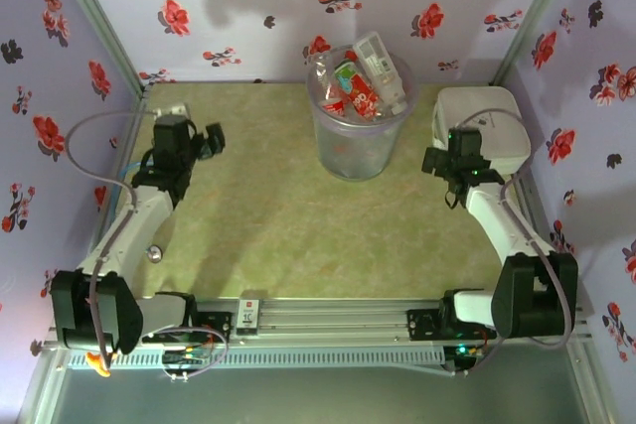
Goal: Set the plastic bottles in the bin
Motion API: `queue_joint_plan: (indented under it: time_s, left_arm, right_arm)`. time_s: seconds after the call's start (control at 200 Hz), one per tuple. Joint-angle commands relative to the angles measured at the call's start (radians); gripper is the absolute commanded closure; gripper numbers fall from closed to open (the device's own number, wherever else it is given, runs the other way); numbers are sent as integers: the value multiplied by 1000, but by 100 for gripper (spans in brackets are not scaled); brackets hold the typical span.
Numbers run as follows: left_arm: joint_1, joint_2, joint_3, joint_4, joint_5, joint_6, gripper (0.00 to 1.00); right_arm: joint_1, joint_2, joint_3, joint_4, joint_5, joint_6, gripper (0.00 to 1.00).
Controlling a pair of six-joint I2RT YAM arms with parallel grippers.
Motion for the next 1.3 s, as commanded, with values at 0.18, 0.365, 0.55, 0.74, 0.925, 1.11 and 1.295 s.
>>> queue_joint_plan:
  time_s: [0.18, 0.365, 0.55, 0.74, 0.925, 1.11, 1.295]
  left_arm:
    - [69, 83, -215, 305, -205, 95, 0]
    - [94, 234, -262, 522, -201, 142, 0]
    - [106, 294, -288, 674, -183, 200, 0]
    - [121, 283, -355, 772, -140, 197, 0]
    - [119, 282, -446, 940, -46, 235, 0]
    - [120, 331, -495, 1073, -38, 247, 0]
    - [119, 324, -491, 1052, -38, 241, 0]
  right_arm:
    - [6, 124, -150, 433, 89, -20, 1]
    - [34, 206, -177, 588, 147, -70, 1]
    - [48, 221, -292, 843, 156, -146, 1]
    - [48, 222, -373, 986, 170, -136, 1]
    - [38, 217, -472, 1161, 135, -136, 1]
    - [14, 252, -458, 1139, 100, -105, 1]
    - [-10, 282, -455, 1182, 114, -83, 1]
